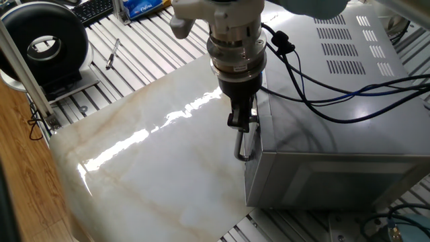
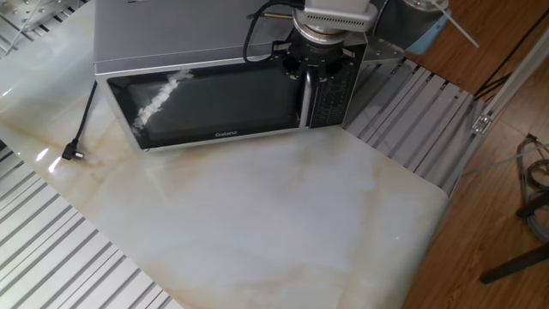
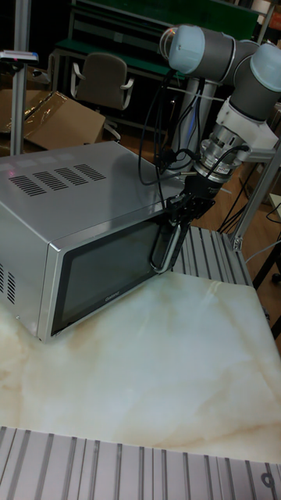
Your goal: Open the microwave door
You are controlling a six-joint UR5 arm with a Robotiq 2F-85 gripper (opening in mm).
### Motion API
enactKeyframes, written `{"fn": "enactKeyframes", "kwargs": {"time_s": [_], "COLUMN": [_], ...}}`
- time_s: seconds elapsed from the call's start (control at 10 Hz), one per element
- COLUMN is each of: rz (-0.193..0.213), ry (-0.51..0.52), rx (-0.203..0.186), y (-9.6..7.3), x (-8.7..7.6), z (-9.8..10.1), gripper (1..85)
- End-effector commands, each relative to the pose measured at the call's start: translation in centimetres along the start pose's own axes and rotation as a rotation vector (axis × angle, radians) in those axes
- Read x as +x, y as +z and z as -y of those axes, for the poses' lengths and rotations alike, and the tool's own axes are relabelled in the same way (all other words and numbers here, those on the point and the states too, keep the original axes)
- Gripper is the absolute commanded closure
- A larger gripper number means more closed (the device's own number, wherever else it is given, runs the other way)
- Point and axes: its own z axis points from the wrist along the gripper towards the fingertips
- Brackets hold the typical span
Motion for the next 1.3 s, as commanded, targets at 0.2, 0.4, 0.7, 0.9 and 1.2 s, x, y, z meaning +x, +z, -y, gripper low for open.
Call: {"fn": "enactKeyframes", "kwargs": {"time_s": [0.2,0.4,0.7,0.9,1.2], "rz": [0.005,0.015,0.03,0.027,0.023], "ry": [0.013,0.015,0.02,0.031,0.038], "rx": [-0.003,0.007,0.006,0.004,0.012], "y": [-0.1,0.0,0.0,-0.1,-0.1], "x": [-0.2,-0.5,-1.0,-0.9,-0.9], "z": [-0.2,0.1,0.2,0.3,0.6], "gripper": [76.3,84.7,84.7,84.7,84.7]}}
